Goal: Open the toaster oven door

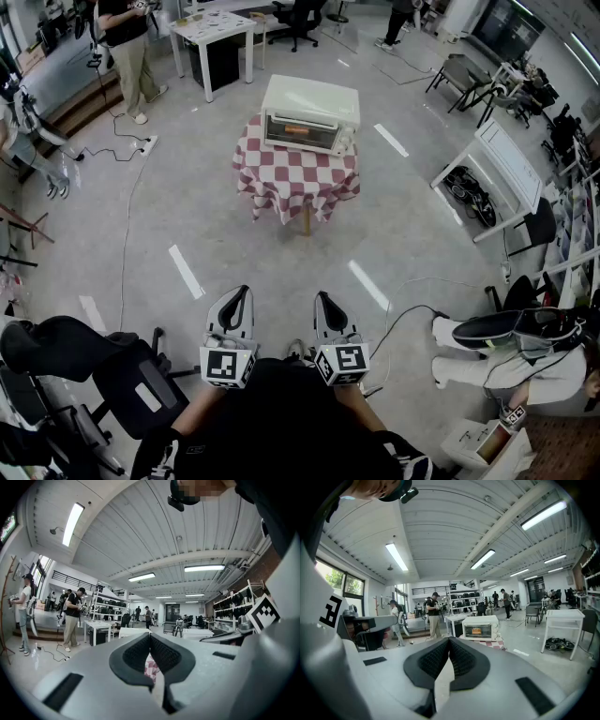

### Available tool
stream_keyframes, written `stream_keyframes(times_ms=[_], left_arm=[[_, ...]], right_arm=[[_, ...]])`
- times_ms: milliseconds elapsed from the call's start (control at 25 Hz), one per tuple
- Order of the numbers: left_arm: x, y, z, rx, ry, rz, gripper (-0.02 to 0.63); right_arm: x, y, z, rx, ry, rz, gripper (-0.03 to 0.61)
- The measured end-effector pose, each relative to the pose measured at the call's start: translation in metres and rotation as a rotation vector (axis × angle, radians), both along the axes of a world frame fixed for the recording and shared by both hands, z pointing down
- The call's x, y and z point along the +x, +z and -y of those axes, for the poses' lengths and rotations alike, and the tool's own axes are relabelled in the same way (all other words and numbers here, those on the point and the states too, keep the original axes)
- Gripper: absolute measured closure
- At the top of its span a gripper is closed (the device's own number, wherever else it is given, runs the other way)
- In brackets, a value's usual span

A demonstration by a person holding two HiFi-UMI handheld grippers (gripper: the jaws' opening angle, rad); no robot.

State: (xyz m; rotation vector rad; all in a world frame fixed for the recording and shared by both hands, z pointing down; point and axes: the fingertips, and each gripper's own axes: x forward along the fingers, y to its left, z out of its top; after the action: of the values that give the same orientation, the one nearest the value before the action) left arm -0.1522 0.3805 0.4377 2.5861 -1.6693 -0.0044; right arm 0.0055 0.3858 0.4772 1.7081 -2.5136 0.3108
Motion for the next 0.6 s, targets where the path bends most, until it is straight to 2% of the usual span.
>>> stream_keyframes(times_ms=[600], left_arm=[[0.016,0.006,0.002,-0.016,0.004,0.003,0.603]], right_arm=[[0.013,-0.002,0.0,0.02,0.004,0.036,0.552]])
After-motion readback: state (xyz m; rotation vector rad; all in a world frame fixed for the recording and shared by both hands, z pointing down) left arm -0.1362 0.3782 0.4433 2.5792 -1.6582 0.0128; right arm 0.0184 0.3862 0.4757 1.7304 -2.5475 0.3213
